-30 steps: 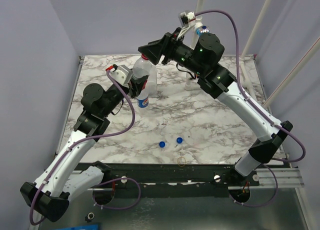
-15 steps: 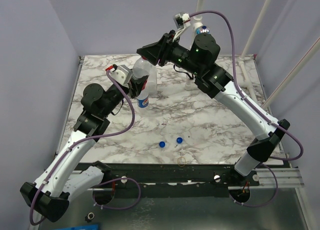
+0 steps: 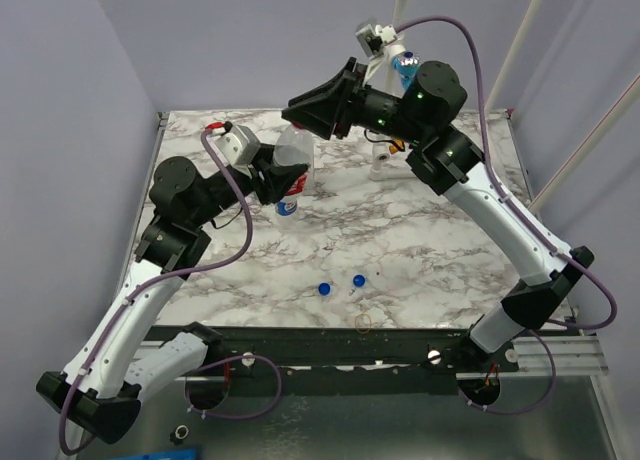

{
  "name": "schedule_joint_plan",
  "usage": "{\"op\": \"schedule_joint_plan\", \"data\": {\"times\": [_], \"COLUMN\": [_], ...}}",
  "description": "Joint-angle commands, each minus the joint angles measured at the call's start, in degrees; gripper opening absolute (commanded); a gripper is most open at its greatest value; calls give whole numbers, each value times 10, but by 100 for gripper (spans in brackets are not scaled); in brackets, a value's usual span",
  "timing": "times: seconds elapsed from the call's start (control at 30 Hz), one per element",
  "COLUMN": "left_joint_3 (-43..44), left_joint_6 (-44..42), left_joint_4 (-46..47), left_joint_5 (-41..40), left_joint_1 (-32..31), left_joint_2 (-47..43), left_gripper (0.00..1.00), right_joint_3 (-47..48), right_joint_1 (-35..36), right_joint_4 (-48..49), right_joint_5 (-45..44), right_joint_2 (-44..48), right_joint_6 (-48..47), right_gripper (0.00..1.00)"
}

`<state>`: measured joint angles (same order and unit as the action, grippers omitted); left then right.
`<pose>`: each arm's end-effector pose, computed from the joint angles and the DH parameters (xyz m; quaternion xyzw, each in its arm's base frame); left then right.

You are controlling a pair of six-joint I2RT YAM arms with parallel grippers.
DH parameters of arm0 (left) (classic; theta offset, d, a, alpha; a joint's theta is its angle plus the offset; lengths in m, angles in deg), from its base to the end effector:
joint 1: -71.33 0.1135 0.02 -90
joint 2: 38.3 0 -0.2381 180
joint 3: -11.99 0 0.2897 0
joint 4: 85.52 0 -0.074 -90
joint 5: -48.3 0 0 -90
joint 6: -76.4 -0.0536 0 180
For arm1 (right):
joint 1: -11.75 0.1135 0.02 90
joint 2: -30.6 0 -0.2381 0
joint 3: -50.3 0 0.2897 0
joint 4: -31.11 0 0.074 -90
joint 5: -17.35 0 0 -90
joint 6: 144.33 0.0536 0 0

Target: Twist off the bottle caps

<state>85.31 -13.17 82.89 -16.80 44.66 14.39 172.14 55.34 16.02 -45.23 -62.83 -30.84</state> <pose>0.2293 -0.1404 0.4242 0.3036 0.5801 -0.3101 0.6893 0.2780 0.2988 0.5170 -0.2882 0.5610 0.5436 0.5539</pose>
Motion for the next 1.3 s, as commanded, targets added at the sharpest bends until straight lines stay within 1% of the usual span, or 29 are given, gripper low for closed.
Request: {"op": "schedule_joint_plan", "data": {"times": [0.0,0.1,0.17,0.23,0.3,0.33,0.4,0.43,0.47,0.5,0.53,0.57,0.6,0.67,0.7,0.73,0.83,0.9,0.97,1.1,1.2,1.27], "left_joint_3": [52,64,64,62,60,59,58,57,55,53,50,47,43,37,33,28,17,8,2,3,2,1], "left_joint_6": [88,125,139,146,146,144,136,131,124,118,106,94,84,58,45,32,-9,-41,-60,-71,-74,-69], "left_joint_4": [-35,-32,-30,-28,-26,-26,-26,-26,-26,-26,-26,-26,-26,-26,-26,-24,-15,-9,-6,-6,12,16], "left_joint_5": [289,338,358,365,364,359,345,334,323,308,290,272,249,210,187,164,102,72,38,-33,-45,-48], "left_joint_1": [-15,-15,-15,-15,-16,-15,-15,-15,-15,-15,-15,-15,-15,-15,-15,-15,-15,-15,-15,-15,-15,-15], "left_joint_2": [10,18,21,21,20,19,18,17,16,15,14,12,10,9,8,8,6,5,5,14,14,13], "left_gripper": [26,26,26,26,26,25,25,25,25,25,25,25,24,24,24,24,24,24,24,24,23,23], "right_joint_3": [-78,-135,-140,-140,-144,-142,-126,-117,-115,-114,-114,-113,-113,-120,-121,-117,-85,-39,2,14,25,34], "right_joint_1": [-21,-38,-47,-55,-61,-63,-63,-63,-63,-63,-63,-62,-62,-63,-62,-62,-60,-49,-31,3,26,34], "right_joint_4": [143,259,320,376,415,400,299,243,214,184,163,150,137,127,121,110,52,-29,-86,-115,-128,-135], "right_joint_5": [200,321,394,436,447,437,385,349,305,262,231,191,161,107,83,63,7,-41,-89,-157,-196,-207], "right_joint_2": [51,69,61,49,44,45,54,58,64,72,77,84,90,100,105,105,94,72,51,41,26,16], "right_joint_6": [8,64,117,171,202,193,123,80,60,37,18,10,5,-5,-6,-6,0,-5,-15,-32,-49,-54], "right_gripper": [0,1,1,1,1,1,1,5,19,28,32,42,55,75,95,100,100,100,100,100,100,95]}}
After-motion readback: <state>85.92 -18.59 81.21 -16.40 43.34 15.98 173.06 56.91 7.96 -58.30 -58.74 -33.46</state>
